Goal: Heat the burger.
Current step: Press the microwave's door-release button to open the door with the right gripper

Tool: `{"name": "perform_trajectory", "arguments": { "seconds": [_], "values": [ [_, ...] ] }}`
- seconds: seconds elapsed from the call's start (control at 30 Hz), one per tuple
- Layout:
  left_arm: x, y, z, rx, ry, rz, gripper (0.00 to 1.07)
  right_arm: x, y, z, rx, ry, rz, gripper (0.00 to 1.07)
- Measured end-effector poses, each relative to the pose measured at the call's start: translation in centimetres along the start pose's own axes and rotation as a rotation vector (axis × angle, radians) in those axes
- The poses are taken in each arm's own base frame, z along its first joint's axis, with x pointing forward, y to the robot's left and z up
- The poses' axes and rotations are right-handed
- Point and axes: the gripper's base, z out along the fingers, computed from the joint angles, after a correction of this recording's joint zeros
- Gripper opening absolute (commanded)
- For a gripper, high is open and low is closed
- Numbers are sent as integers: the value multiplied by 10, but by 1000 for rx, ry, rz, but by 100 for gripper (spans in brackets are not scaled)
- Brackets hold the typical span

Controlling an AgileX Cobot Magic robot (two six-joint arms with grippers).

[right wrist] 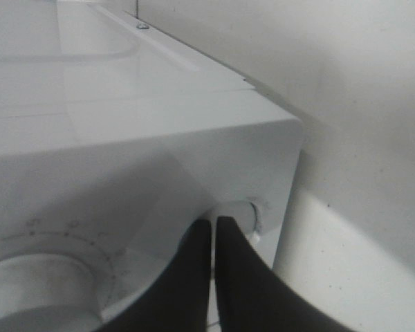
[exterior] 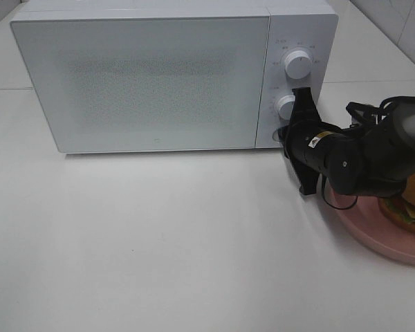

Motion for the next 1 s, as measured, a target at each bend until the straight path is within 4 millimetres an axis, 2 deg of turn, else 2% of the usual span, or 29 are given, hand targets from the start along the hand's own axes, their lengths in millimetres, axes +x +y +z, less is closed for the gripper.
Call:
{"name": "perform_trajectory", "arguments": {
  "seconds": [0.27, 1.0],
  "values": [
    [0, 0, 0, 0, 0, 0, 0, 1, -10, 7, -8, -10, -8, 2],
    [0, 0, 0, 0, 0, 0, 0, 6, -1, 15, 12, 0, 15, 2]
  ]
}}
